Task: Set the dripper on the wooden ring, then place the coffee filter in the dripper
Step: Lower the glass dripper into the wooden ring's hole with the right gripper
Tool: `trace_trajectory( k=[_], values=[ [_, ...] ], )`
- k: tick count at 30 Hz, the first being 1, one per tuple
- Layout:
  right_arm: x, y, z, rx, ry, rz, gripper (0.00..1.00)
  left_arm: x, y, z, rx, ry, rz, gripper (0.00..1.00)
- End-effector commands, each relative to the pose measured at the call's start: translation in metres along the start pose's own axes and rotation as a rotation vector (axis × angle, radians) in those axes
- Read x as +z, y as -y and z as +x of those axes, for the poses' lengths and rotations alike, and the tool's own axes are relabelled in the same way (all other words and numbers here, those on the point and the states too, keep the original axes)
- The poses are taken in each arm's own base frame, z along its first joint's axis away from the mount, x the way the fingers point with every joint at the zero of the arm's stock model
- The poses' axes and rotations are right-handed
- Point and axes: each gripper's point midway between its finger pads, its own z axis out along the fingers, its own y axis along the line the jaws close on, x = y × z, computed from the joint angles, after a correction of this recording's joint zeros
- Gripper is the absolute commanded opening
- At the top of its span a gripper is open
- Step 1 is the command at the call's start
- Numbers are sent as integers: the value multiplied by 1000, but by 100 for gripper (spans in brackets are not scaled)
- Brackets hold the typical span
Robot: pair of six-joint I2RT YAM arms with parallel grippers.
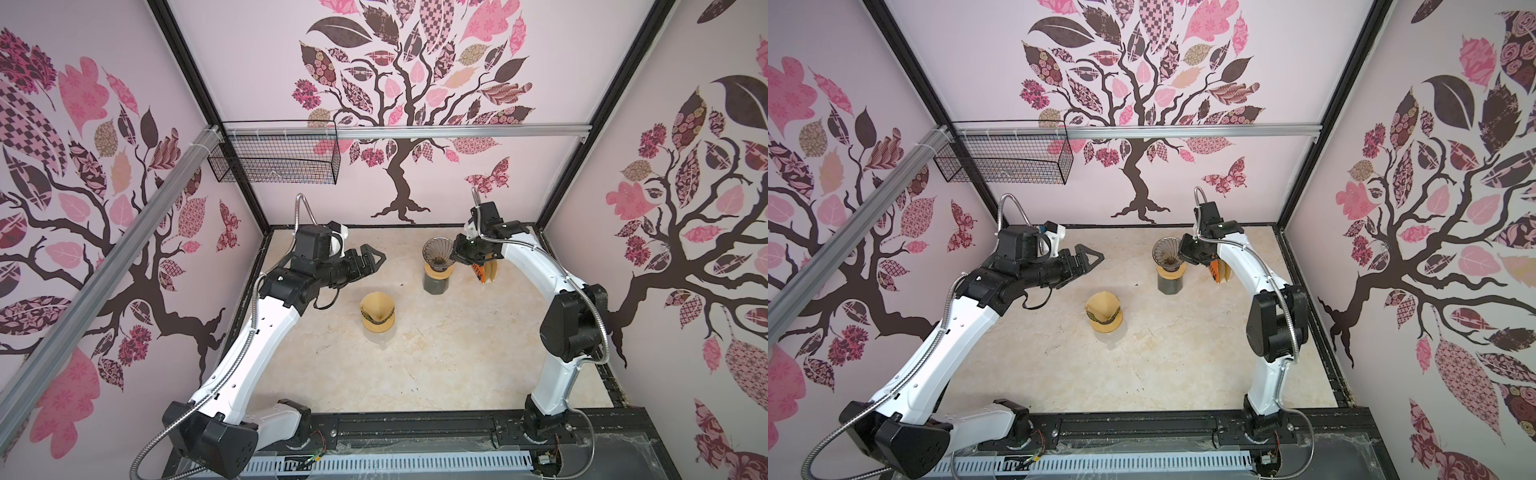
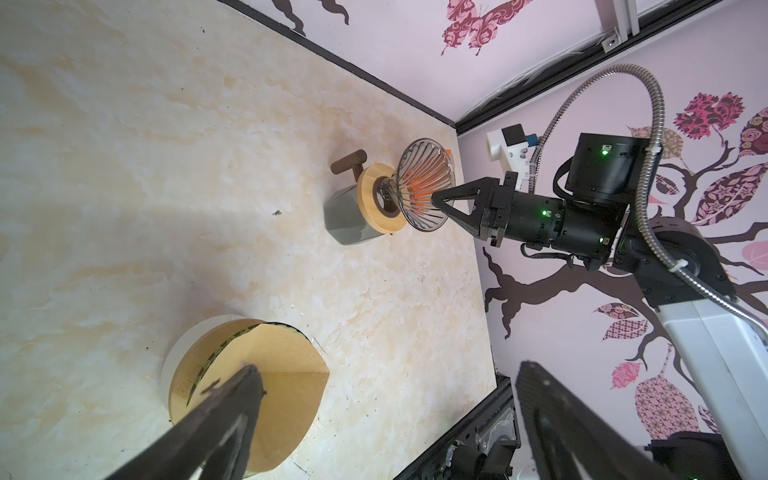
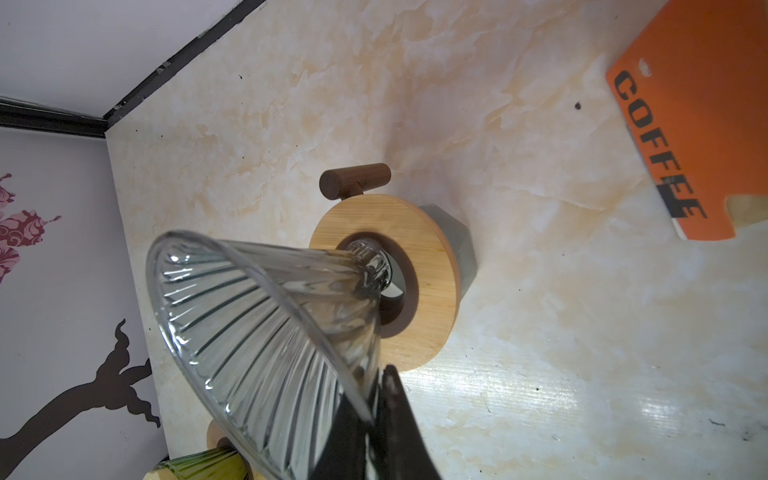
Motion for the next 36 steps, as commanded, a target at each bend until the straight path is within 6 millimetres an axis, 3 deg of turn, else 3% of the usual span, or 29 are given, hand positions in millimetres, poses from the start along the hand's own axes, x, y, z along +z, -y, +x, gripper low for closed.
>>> trace_trajectory(
  k=[1,25,36],
  values=[
    [10,5,0,-5,-15,14,0,2,-6,5,5,-4,-10,98],
    [28,19,17,22,-122,63,0,12,-9,6,28,-26,-9,98],
    [26,25,50,25,-254,52,0,18,-6,6,85,-67,-2,98]
  ],
)
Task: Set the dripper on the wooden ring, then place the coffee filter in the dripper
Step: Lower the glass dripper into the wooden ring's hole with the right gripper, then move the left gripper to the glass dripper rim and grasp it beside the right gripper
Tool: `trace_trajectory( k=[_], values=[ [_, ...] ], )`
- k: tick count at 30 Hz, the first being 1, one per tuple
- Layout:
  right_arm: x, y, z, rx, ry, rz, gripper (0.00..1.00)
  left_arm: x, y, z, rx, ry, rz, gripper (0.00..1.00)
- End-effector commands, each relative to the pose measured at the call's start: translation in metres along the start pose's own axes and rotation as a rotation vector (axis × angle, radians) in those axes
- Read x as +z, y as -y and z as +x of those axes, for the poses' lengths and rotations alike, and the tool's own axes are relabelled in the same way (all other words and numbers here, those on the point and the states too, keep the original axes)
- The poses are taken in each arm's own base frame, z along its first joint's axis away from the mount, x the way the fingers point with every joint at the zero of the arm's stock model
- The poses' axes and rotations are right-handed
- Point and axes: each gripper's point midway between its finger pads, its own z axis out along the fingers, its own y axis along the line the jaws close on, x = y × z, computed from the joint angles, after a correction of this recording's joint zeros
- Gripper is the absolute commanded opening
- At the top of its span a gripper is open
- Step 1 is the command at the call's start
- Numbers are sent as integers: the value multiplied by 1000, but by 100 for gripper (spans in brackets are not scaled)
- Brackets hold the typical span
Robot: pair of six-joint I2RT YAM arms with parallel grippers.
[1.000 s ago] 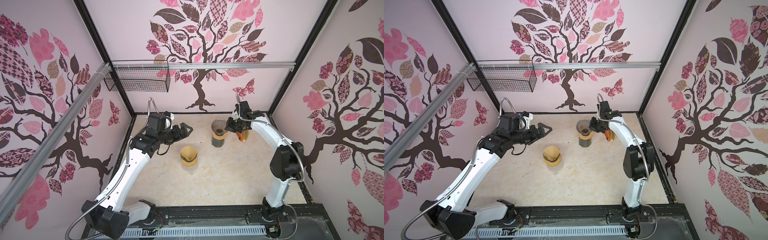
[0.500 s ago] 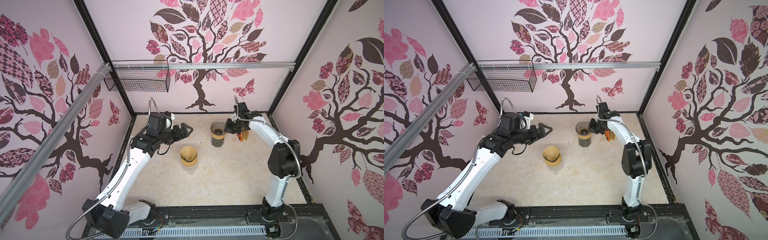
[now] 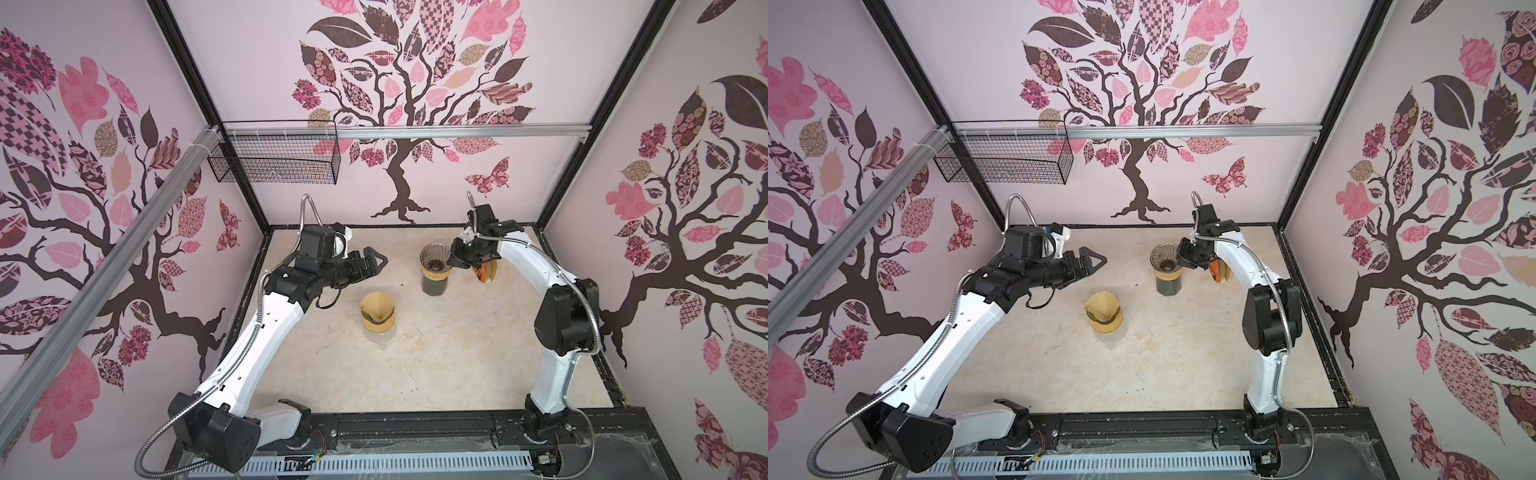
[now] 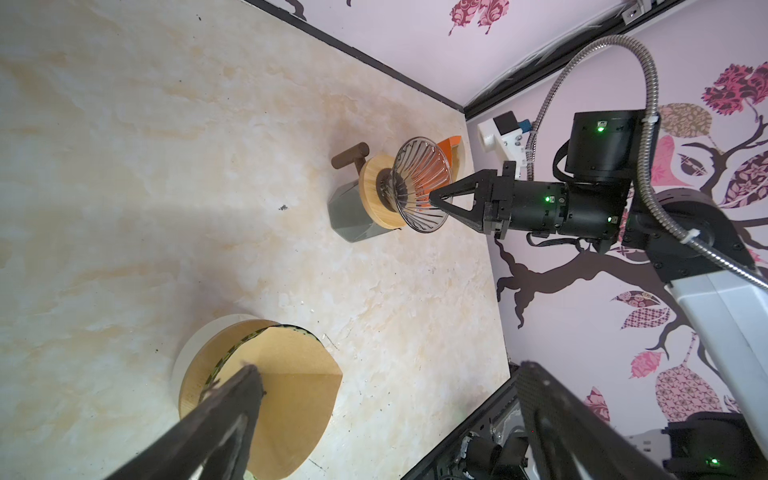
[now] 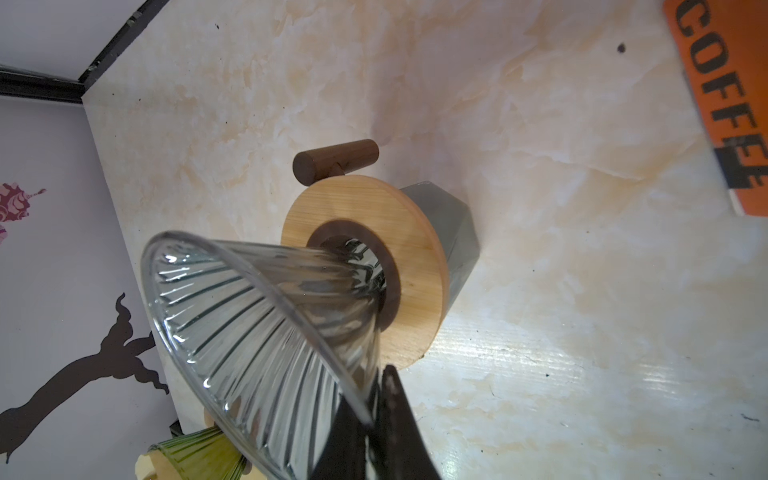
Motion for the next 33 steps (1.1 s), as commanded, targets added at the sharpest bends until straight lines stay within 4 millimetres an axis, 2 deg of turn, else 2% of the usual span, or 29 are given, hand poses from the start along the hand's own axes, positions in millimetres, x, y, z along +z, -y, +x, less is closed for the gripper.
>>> trace_trajectory(
  k=[1,10,17,19,21,24,33],
  values=[
    [11,21,33,19,-135,59,0,4,3,-1,54,-25,11,98],
    [-6,29,66,9,-205,66,0,16,7,2,143,-111,18,97],
    [-14,31,78,-32,-247,91,0,40,17,5,203,-187,24,93],
    [-12,35,74,-41,-229,112,0,48,19,5,209,-196,22,93],
    [-11,33,65,-50,-208,120,0,54,25,6,210,-211,35,93],
    [-8,26,63,-58,-222,112,0,61,32,9,221,-231,51,92],
    [6,0,95,-108,-285,77,0,83,30,12,234,-286,34,88]
  ],
)
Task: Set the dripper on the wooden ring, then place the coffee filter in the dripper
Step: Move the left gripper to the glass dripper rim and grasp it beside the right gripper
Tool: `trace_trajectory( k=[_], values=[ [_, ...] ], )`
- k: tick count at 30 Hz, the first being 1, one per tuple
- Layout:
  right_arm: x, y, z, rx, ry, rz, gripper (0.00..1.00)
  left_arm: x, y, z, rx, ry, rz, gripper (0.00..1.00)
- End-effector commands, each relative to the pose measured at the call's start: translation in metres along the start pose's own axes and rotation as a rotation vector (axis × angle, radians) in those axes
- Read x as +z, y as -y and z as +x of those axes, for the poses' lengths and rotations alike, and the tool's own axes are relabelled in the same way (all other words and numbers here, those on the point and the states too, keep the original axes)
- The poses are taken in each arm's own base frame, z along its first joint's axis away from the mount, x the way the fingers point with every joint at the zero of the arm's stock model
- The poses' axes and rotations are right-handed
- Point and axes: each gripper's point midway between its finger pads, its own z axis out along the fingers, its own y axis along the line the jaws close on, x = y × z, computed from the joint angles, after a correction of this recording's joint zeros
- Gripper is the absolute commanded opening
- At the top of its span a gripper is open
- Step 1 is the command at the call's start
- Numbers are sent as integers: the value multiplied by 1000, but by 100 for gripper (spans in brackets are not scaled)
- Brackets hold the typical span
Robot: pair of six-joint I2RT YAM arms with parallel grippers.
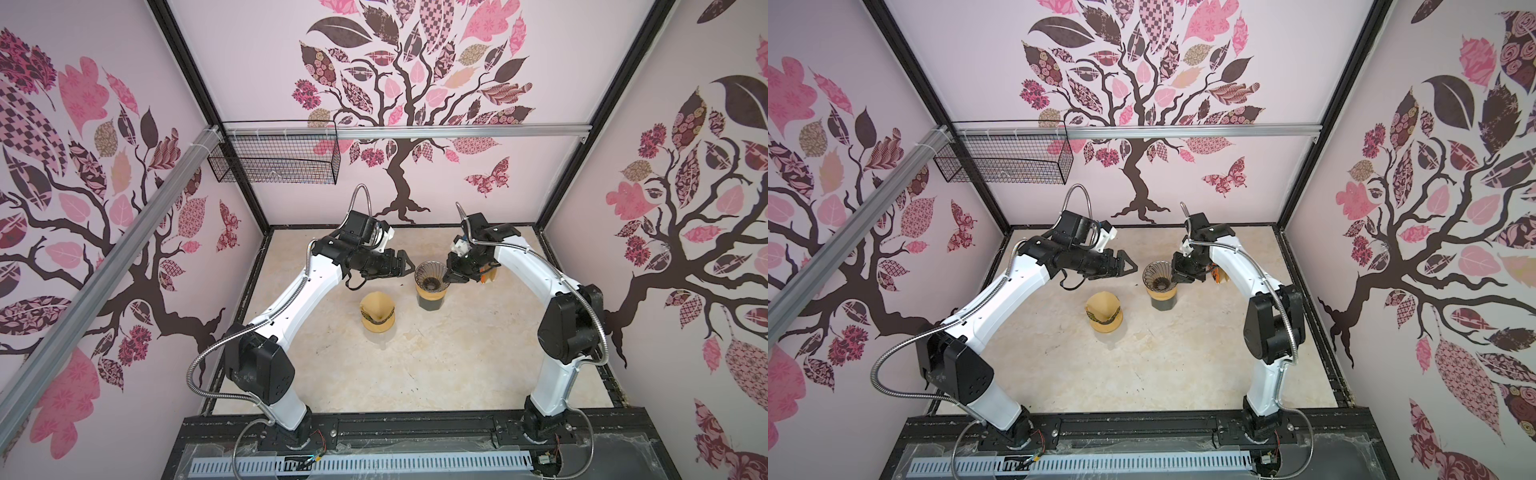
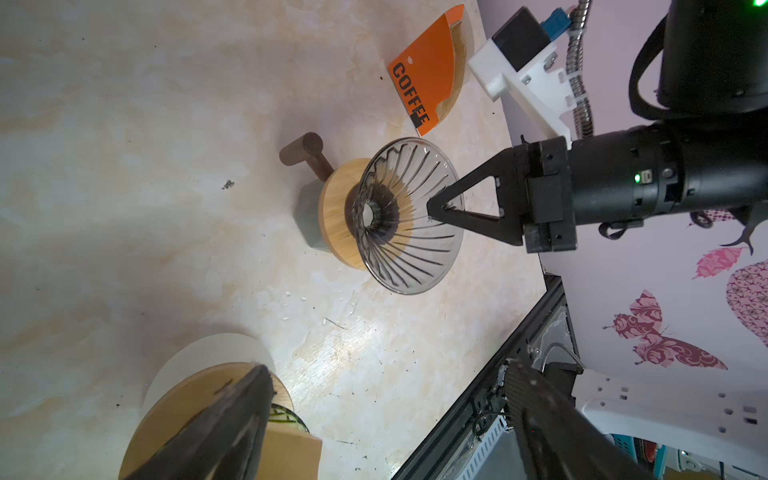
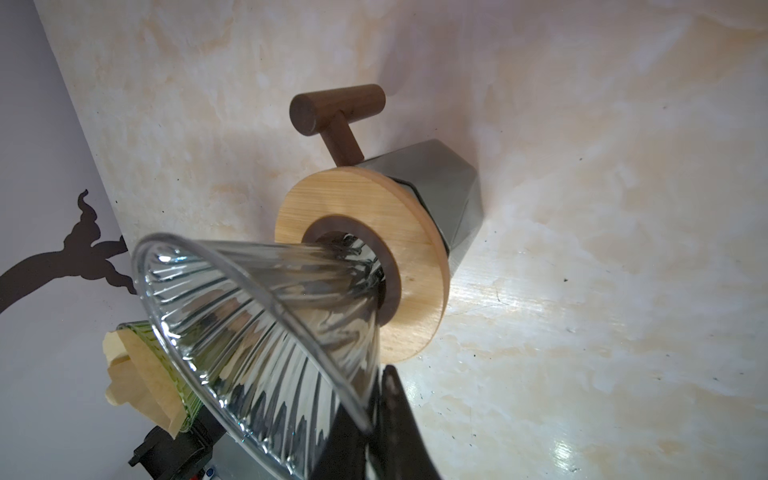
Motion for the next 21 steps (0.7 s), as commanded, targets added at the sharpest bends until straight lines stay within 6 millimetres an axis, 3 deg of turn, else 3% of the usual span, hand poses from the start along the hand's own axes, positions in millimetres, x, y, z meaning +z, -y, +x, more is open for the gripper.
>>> trace_trajectory(
  k=[1,6,21],
  values=[
    [20,5,27,14,-115,44,0,0,7,-11,38,0,7,85],
    [24,-1,33,4,-140,28,0,13,-4,-6,23,-49,-23,78],
    [10,7,6,10,-71,49,0,47,-16,-9,-9,-116,-41,57]
  ],
)
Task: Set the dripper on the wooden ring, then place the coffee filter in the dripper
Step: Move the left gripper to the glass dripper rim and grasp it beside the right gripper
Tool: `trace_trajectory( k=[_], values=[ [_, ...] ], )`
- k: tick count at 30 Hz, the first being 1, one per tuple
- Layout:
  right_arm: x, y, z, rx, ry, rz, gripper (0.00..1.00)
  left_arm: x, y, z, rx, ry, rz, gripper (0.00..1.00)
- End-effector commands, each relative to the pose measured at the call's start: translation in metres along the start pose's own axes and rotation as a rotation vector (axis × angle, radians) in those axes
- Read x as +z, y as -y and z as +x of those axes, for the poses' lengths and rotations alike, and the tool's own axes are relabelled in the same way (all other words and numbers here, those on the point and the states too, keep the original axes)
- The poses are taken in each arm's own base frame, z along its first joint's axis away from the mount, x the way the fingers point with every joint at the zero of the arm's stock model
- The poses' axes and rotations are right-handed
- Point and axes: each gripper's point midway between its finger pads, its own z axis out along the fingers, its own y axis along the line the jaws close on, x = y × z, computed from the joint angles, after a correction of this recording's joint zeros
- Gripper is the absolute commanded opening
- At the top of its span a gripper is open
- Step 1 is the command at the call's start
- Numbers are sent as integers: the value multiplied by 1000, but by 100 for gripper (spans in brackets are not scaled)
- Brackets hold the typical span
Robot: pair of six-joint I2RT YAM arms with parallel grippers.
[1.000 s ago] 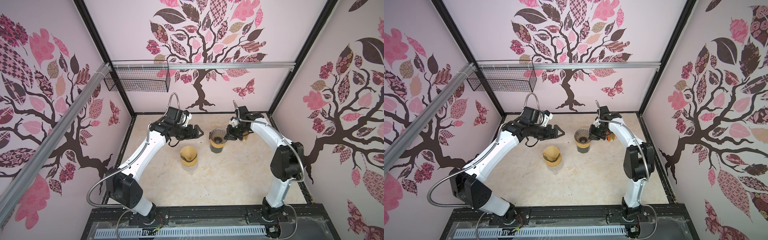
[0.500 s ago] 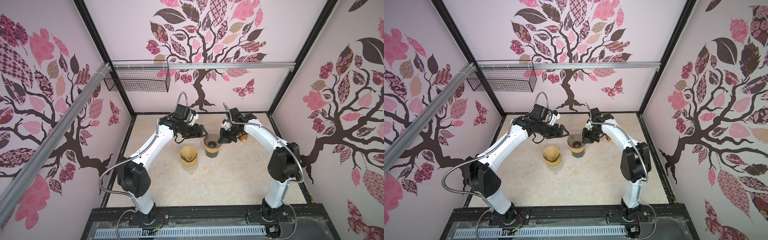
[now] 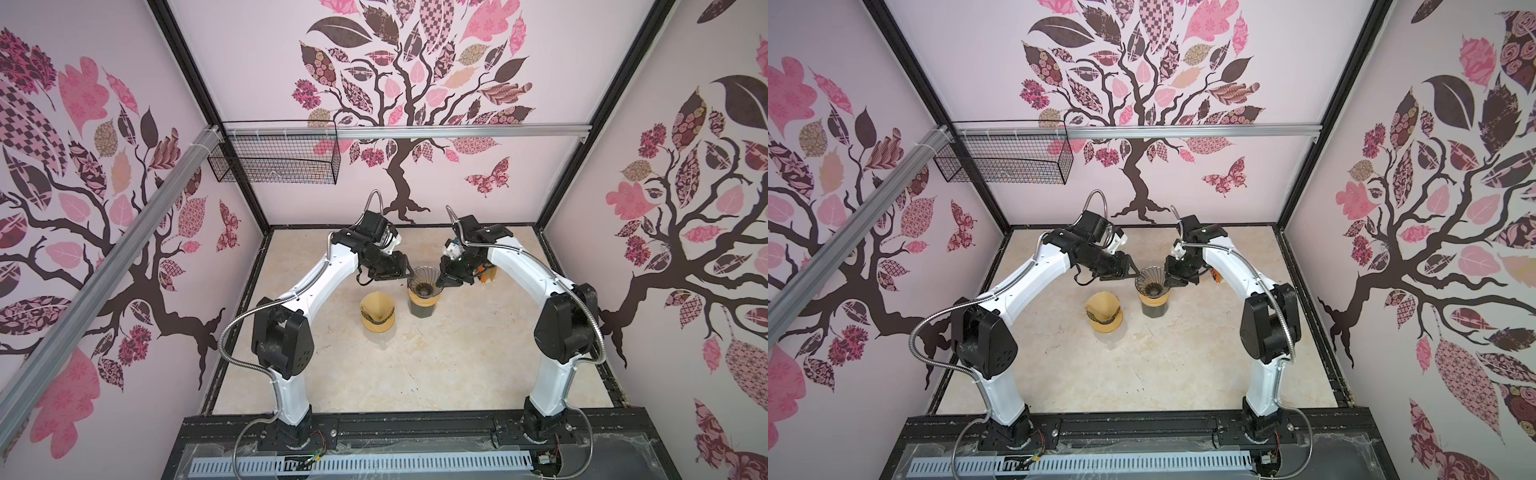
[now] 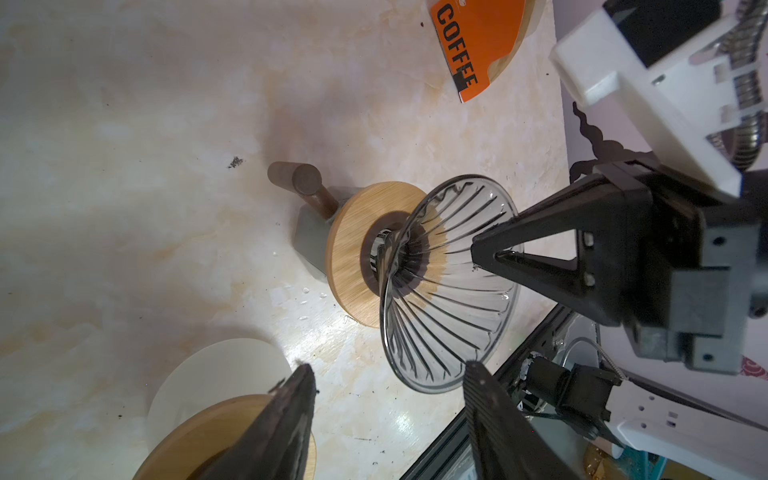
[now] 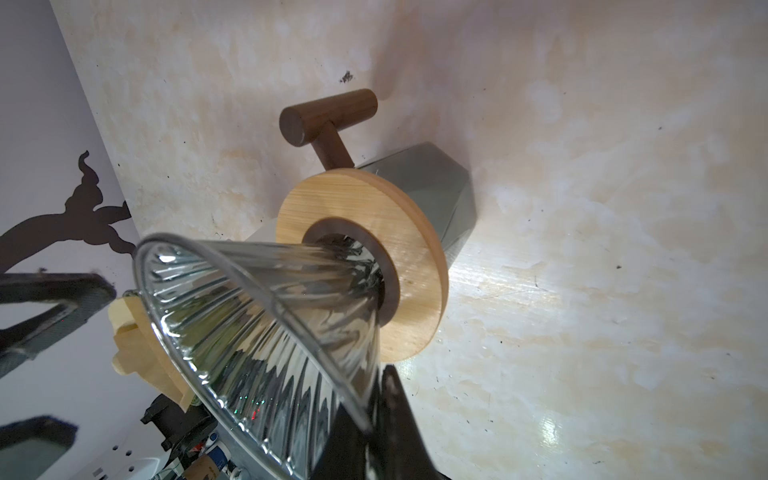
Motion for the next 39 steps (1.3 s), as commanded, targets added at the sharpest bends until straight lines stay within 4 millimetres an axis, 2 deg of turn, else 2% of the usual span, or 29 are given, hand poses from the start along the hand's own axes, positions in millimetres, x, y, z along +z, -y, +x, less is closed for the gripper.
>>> trace_trajectory(
  k=[1,11,19,32,39],
  values=[
    [6,16,-3,26,-24,67,0,-2,11,-14,25,27,15,56],
    [7,12,-8,21,-23,51,5,10,15,-17,28,7,33,48],
    [8,11,-9,17,-24,45,6,23,7,-19,3,-14,19,37],
    [5,9,-12,12,-11,39,8,35,7,-23,-33,-35,35,21],
    [1,7,-15,9,0,30,10,39,2,-15,-71,-72,21,13]
  ],
)
